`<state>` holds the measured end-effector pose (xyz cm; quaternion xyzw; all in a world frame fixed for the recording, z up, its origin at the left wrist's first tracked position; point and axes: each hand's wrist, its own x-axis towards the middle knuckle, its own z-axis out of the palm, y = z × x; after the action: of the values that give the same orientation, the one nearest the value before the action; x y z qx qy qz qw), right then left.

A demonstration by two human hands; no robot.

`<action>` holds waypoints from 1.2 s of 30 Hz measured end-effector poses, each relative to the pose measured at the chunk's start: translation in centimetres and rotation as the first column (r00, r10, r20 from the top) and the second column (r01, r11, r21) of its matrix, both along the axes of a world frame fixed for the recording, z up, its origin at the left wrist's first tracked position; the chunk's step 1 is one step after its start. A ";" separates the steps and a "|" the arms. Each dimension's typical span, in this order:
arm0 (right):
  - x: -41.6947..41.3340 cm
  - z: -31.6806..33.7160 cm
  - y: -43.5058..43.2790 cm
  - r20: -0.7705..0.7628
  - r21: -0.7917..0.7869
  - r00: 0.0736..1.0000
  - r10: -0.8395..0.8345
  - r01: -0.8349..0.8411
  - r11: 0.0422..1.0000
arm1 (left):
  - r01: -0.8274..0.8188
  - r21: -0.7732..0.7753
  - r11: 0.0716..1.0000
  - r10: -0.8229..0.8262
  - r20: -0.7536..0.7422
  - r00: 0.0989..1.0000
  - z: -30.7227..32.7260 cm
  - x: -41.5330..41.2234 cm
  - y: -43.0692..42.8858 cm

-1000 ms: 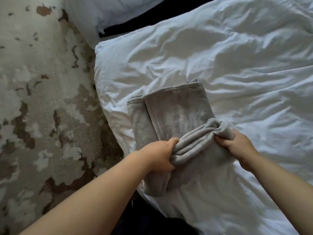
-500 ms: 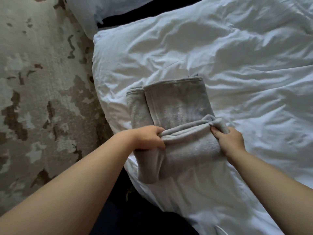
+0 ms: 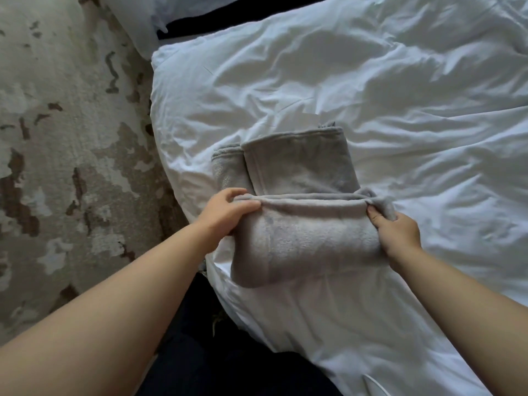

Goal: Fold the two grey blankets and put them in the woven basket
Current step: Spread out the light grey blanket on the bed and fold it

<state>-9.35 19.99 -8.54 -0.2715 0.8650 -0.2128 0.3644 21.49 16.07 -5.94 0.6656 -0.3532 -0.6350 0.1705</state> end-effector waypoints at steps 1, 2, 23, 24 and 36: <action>0.0 -0.1 -0.1 0.002 0.008 1.000 -0.006 0.006 1.000 | -0.124 0.018 0.992 0.124 -0.047 0.991 0.1 0.1 1.0; 0.1 -0.2 -0.1 0.002 0.014 1.000 -0.007 0.007 1.000 | -0.195 0.020 0.981 0.196 -0.082 0.977 0.3 0.1 2.3; 1.1 -1.5 -2.1 -0.131 0.111 0.981 0.140 -0.126 0.986 | 0.690 -0.481 0.541 -0.121 0.767 0.630 2.2 -6.2 5.9; 1.1 -1.7 -2.1 -0.134 0.113 0.982 0.135 -0.120 0.986 | 0.776 -0.395 0.492 -0.246 0.792 0.559 2.1 -7.1 5.7; 0.9 -9.1 -1.6 -0.093 0.062 0.991 0.095 -0.090 0.994 | 0.858 -0.092 0.505 -0.714 0.513 0.476 -11.3 -6.7 2.2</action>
<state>-8.44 18.38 -17.64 -0.3107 0.8736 -0.1576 0.3397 14.81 18.29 -17.23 0.4994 -0.7527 -0.4138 -0.1130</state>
